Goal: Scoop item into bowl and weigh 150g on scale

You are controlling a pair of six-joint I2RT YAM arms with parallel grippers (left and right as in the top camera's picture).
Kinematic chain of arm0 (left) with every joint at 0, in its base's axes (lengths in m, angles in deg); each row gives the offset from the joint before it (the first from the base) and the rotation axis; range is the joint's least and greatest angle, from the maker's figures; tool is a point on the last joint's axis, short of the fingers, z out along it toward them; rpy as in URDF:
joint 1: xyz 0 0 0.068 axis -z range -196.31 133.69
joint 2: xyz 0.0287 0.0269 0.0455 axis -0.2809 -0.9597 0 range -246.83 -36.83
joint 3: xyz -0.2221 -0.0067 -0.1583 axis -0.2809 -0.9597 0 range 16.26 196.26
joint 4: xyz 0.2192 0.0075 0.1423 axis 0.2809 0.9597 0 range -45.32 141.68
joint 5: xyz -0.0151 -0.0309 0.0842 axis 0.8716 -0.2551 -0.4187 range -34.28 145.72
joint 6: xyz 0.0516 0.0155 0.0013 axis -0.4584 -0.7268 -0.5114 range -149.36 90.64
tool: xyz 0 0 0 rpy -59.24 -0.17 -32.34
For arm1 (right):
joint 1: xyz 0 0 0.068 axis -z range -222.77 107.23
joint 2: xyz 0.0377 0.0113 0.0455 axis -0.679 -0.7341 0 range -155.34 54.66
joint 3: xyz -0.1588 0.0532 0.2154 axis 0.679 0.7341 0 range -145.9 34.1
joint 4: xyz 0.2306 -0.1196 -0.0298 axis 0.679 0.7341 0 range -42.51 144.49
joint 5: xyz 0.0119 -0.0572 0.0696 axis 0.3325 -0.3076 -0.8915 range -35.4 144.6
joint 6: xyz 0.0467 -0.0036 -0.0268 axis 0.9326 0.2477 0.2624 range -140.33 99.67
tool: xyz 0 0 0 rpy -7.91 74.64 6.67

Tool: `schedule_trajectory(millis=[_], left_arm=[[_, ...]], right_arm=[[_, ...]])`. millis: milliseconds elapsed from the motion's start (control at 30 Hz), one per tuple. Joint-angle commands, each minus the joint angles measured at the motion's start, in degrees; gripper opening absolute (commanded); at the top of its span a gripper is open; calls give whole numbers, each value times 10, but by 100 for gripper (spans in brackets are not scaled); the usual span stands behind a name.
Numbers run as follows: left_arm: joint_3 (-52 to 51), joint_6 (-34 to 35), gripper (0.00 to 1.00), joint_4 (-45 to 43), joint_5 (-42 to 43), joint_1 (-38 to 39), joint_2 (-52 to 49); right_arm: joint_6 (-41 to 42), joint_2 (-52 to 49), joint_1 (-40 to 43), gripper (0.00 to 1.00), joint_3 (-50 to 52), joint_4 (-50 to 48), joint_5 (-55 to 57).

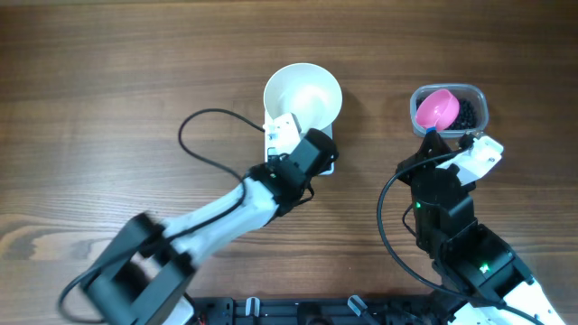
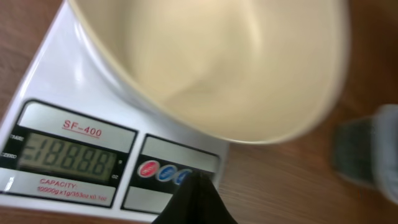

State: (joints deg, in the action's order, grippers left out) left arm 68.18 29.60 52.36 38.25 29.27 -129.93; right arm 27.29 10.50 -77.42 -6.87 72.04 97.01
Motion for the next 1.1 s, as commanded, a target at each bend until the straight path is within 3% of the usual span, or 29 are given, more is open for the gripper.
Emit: schedule_trajectory(millis=[0, 467, 800, 1000, 1067], left_arm=[[-2, -33, 4, 32, -19, -2, 63], [-2, -33, 8, 80, -27, -2, 79], [-2, -33, 25, 81, -27, -2, 79], [-2, -33, 47, 88, -27, -2, 79], [-2, -32, 60, 87, -27, -2, 79]], right_arm=[[-11, 1, 2, 5, -7, -1, -4], [-10, 1, 2, 4, -7, -13, -58], [-13, 2, 2, 4, -7, -8, -151], [-31, 5, 2, 4, -7, 11, -179], [-31, 11, 2, 4, -7, 19, -181]])
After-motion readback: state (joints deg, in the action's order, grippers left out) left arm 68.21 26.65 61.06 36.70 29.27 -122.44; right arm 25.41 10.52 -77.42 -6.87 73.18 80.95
